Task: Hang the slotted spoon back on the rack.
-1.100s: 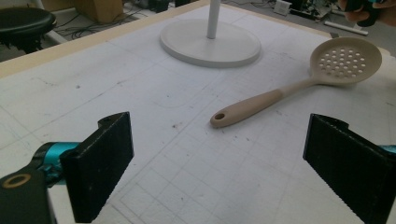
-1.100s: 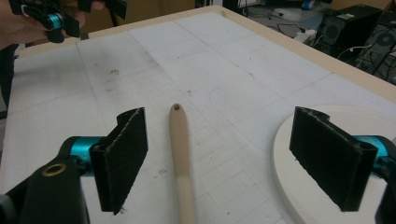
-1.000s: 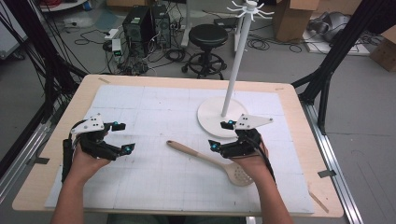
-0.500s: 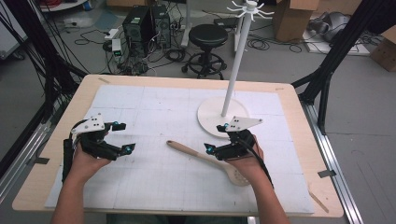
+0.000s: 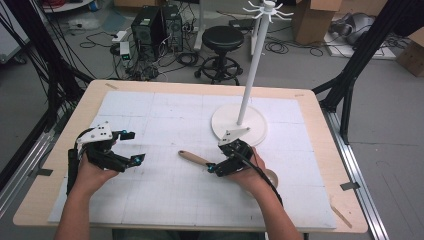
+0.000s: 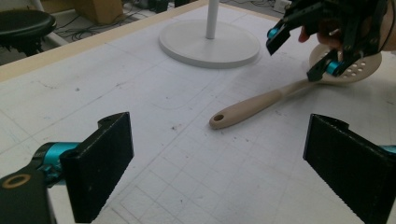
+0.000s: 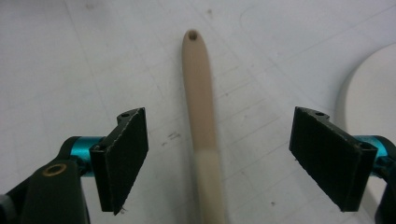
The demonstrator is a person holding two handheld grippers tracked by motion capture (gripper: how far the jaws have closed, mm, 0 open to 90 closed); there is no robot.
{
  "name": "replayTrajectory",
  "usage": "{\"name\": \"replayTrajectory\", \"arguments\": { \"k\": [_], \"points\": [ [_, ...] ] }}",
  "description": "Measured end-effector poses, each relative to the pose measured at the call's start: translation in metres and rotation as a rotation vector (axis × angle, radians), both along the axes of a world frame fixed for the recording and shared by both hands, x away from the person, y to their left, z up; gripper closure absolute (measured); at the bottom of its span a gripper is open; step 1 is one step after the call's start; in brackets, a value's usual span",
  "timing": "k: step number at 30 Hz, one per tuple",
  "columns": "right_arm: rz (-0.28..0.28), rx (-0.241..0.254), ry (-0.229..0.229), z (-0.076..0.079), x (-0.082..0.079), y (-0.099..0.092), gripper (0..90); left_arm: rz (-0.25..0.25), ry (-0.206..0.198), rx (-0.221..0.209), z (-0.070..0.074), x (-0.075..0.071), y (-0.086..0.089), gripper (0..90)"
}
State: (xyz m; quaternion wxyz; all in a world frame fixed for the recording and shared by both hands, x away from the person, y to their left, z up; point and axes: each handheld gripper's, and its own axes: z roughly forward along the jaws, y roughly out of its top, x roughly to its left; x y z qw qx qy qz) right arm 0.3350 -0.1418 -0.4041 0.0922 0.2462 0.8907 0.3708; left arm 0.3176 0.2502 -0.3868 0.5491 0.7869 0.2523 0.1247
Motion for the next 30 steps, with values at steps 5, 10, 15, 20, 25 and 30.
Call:
{"name": "replayTrajectory", "arguments": {
  "k": [5, 10, 15, 20, 25, 30],
  "points": [
    [0.022, -0.066, 0.035, -0.010, 0.003, 0.009, 20.7, -0.001, -0.005, -0.009, 0.001, 0.000, 0.002, 9.0],
    [0.003, -0.117, 0.071, -0.017, 0.008, 0.013, 25.2, -0.001, -0.010, -0.014, 0.002, 0.000, 0.003, 9.1],
    [0.010, -0.164, 0.098, -0.024, 0.011, 0.017, 31.3, -0.001, -0.017, -0.012, 0.004, 0.000, 0.001, 9.0],
    [0.011, -0.199, 0.108, -0.024, 0.011, 0.019, 45.6, -0.005, -0.021, -0.009, 0.006, -0.003, -0.001, 9.1],
    [0.035, -0.236, 0.121, -0.020, 0.008, 0.026, 63.0, -0.010, -0.026, -0.004, 0.008, -0.003, -0.003, 9.0],
    [0.020, -0.237, 0.153, -0.019, 0.011, 0.028, 72.2, -0.018, -0.029, 0.003, 0.009, -0.003, -0.008, 9.1]
  ]
}}
